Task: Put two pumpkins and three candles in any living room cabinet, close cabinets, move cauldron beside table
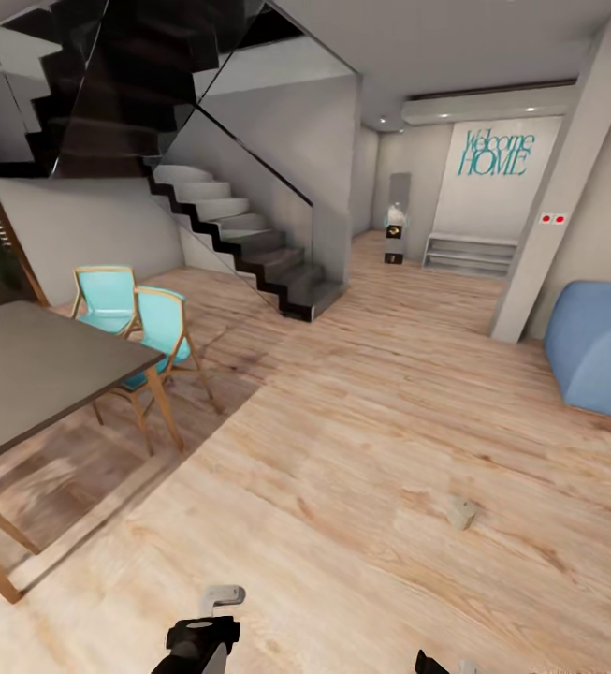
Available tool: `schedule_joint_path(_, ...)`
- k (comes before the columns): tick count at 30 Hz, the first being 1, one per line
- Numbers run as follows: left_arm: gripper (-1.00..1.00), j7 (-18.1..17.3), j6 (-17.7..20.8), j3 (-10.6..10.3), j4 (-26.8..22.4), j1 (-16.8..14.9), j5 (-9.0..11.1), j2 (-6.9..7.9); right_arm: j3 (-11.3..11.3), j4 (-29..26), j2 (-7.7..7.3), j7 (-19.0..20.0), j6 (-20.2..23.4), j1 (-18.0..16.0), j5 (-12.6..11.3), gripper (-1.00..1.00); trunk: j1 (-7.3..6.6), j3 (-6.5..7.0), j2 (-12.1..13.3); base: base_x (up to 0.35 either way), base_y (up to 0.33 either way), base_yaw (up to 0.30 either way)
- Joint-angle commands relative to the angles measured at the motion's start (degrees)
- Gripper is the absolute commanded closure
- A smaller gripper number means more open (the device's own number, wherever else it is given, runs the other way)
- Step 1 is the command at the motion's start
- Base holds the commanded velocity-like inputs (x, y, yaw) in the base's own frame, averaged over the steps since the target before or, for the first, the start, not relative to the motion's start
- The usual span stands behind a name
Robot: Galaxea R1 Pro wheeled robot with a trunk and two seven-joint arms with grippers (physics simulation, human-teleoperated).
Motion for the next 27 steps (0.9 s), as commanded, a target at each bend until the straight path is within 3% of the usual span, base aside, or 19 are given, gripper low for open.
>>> schedule_joint_path(1, -1.0, 0.5, 0.2, -0.2, -0.1, 0.0, 0.6, 0.05, 0.5, 0.0, -0.01, -0.3, -0.2, -0.1, -0.4, -1.0, 0.03, -0.03, 0.0, 0.208, 0.003, -0.276)
schedule_joint_path(15, -1.0, 0.5, 0.2, -0.2, -0.1, 0.0, 0.6, 0.05, 0.5, 0.0, 0.03, -0.3, -0.2, -0.1, -0.4, -1.0, 0.03, 0.38, 0.0, 0.207, 0.006, -0.276)
schedule_joint_path(27, -1.0, 0.5, 0.2, -0.2, -0.1, 0.0, 0.5, 0.12, 0.5, 0.0, -0.03, -0.3, -0.4, -0.1, -0.3, -1.0, 0.03, 0.49, 0.0, 0.227, 0.159, -0.253)
